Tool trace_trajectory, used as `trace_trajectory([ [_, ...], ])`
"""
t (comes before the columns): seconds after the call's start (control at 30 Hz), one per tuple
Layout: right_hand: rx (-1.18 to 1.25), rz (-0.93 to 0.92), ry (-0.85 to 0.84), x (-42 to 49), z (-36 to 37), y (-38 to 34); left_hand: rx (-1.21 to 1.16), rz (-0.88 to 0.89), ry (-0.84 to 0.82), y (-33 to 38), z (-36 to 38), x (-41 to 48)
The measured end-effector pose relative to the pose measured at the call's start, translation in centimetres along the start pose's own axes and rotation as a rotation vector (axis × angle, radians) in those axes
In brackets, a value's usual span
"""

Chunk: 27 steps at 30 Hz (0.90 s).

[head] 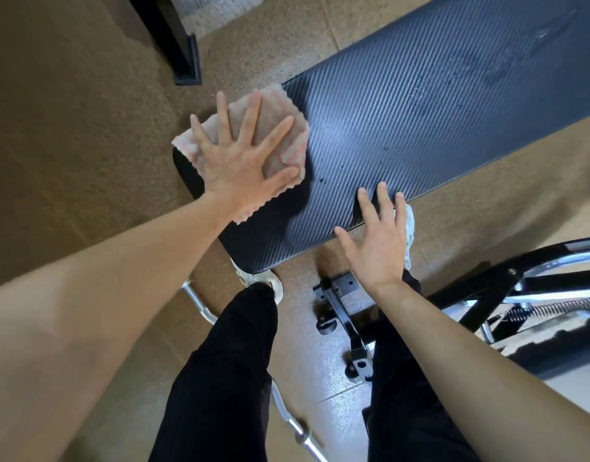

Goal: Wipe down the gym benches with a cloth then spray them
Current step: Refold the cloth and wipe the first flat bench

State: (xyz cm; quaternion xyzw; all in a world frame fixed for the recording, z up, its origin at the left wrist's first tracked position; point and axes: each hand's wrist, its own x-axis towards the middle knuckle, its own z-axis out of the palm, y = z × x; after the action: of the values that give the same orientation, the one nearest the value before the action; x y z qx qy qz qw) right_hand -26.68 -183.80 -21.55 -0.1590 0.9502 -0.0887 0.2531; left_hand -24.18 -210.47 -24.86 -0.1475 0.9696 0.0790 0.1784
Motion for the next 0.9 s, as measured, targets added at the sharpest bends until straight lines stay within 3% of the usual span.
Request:
trace_trajectory([
  [0.17, 0.007, -0.051, -0.013, 0.4, -0.8, 1.1, -0.002, -0.035, 0.002, 1.8, -0.5, 2.0],
  [0.3, 0.094, -0.087, 0.046, 1.5, -2.8, 3.1, -0.009, 0.041, -0.031, 4.4, 0.0, 0.4],
  [0.5, 0.052, 0.100, 0.126, 4.9, -6.1, 7.2, 0.022, 0.282, -0.093, 10.8, 2.8, -4.1],
  [0.7, 0.042, 0.151, 0.063, 7.9, -7.2, 9.9, 0.046, 0.387, -0.064, 10.1, 2.5, -2.8],
  [0.9, 0.009, 0.113, 0.075, 8.2, -7.2, 10.5, 0.027, 0.170, -0.028, 10.2, -0.6, 4.9],
])
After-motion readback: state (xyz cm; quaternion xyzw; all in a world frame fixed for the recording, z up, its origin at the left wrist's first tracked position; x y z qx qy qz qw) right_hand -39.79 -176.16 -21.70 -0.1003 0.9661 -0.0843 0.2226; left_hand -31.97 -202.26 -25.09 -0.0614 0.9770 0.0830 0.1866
